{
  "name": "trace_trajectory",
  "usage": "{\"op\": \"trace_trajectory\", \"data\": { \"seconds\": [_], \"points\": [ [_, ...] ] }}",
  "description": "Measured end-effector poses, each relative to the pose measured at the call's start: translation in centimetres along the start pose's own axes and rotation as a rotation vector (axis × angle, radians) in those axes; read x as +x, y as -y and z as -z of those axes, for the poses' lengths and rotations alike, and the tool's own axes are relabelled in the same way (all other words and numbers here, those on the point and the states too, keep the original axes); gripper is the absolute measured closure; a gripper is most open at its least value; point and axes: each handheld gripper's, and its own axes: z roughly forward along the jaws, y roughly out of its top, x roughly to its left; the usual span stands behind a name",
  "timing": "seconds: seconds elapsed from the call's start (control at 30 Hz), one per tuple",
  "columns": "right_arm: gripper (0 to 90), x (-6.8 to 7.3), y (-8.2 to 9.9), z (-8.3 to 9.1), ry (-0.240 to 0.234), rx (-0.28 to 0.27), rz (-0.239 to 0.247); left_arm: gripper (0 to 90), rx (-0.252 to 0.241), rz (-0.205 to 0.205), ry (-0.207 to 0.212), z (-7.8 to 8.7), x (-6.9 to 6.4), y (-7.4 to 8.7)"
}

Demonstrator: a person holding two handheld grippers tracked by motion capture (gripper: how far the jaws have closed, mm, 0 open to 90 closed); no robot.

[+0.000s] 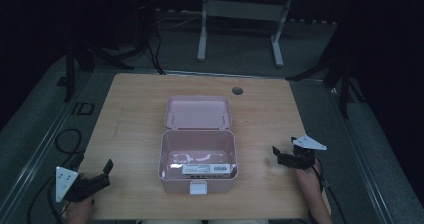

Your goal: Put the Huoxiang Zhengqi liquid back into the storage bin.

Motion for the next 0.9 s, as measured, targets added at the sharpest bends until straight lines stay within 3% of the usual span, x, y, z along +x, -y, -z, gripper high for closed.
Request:
{"op": "trace_trajectory", "data": {
  "seconds": [0.13,0.33,0.9],
  "points": [
    [13.0,-0.7,0.3,0.4,0.009,-0.012,-0.047,0.3,0.000,0.000,0.000,0.0,0.0,0.0],
    [13.0,-1.4,0.7,0.8,0.021,-0.008,-0.063,0.3,0.001,0.000,0.000,0.0,0.0,0.0],
    [13.0,-3.0,1.5,1.9,0.035,-0.044,-0.185,0.3,0.002,0.005,0.000,0.0,0.1,0.0]
  ]
}}
